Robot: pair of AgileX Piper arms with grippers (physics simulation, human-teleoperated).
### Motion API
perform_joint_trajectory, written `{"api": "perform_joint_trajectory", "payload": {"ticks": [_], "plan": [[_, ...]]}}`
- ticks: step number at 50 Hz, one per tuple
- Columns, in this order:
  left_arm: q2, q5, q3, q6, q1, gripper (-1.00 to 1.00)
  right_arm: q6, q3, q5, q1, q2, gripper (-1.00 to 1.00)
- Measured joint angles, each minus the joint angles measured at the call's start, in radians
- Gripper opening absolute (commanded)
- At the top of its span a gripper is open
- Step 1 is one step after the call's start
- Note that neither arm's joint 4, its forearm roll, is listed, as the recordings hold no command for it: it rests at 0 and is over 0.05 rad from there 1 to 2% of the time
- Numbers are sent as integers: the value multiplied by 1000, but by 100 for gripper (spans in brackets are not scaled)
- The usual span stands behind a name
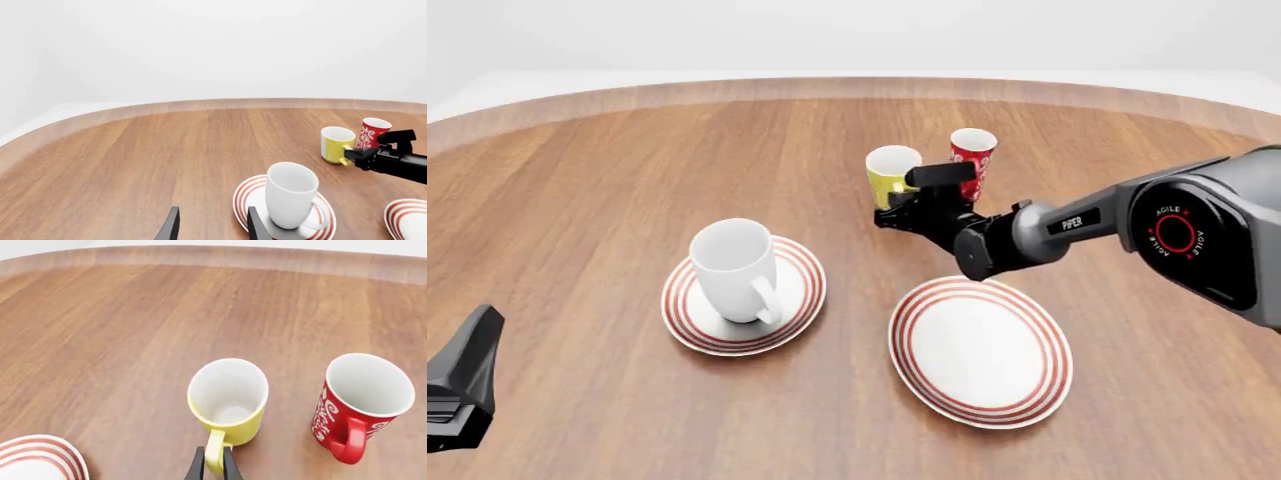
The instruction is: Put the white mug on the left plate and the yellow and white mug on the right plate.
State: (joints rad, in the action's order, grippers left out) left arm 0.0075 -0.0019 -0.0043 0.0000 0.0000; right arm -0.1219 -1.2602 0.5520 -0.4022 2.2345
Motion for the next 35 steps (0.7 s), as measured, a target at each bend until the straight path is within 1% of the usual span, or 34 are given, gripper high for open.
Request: {"api": "perform_joint_trajectory", "payload": {"ticks": [15,35], "plan": [[0,0,0,0,0,100,9,34,20,8,-16,-100],[0,0,0,0,0,100,29,153,77,13,-122,-100]]}}
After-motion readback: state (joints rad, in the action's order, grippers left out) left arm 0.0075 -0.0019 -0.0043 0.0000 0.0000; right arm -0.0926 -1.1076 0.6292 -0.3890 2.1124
